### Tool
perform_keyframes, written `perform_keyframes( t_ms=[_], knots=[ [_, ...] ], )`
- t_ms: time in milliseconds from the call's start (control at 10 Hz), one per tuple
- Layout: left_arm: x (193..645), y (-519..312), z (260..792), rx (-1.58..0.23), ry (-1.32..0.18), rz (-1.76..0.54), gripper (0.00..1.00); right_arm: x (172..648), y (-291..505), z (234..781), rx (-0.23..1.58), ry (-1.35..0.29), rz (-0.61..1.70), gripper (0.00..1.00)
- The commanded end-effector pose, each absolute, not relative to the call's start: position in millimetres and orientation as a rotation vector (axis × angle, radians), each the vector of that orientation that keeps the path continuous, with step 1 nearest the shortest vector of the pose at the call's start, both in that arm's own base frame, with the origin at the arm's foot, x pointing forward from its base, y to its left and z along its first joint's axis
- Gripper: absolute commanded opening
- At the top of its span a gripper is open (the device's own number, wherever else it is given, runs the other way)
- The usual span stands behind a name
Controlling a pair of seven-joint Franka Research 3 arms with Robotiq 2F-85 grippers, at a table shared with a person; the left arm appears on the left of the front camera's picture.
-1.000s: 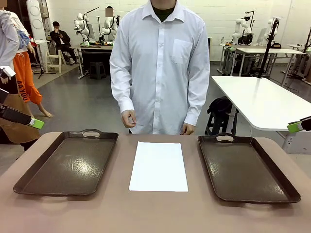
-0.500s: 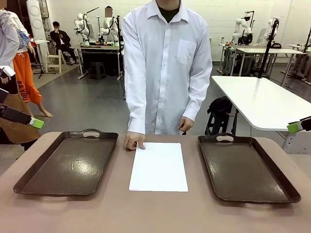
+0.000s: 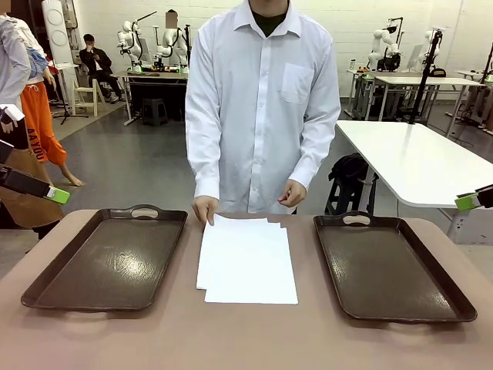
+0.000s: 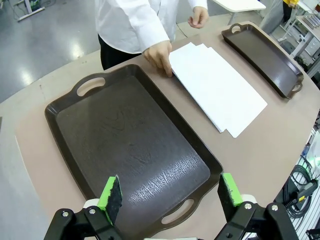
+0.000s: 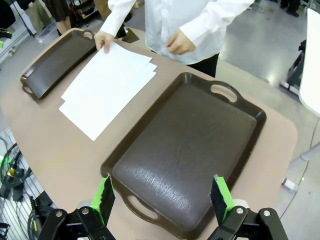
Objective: Sort the A4 documents.
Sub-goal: Receive the A4 Paper.
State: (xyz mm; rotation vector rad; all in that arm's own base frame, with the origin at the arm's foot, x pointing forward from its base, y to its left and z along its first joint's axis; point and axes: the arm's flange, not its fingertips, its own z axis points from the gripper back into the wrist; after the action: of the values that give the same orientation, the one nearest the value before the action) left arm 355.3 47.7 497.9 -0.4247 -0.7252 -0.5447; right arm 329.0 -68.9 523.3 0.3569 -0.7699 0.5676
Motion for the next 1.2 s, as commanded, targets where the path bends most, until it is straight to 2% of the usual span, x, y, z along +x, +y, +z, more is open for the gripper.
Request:
perform_keyframes(
  t_ms=[0,1100],
  knots=[
    [355.8,49.1,496.3,-0.438,-0.733,-0.56,1.0,329.0,-68.8,522.6,0.368,-0.774,0.579,1.0],
    [355.8,49.1,496.3,-0.438,-0.733,-0.56,1.0,329.0,-68.8,522.6,0.368,-0.774,0.579,1.0]
  ],
)
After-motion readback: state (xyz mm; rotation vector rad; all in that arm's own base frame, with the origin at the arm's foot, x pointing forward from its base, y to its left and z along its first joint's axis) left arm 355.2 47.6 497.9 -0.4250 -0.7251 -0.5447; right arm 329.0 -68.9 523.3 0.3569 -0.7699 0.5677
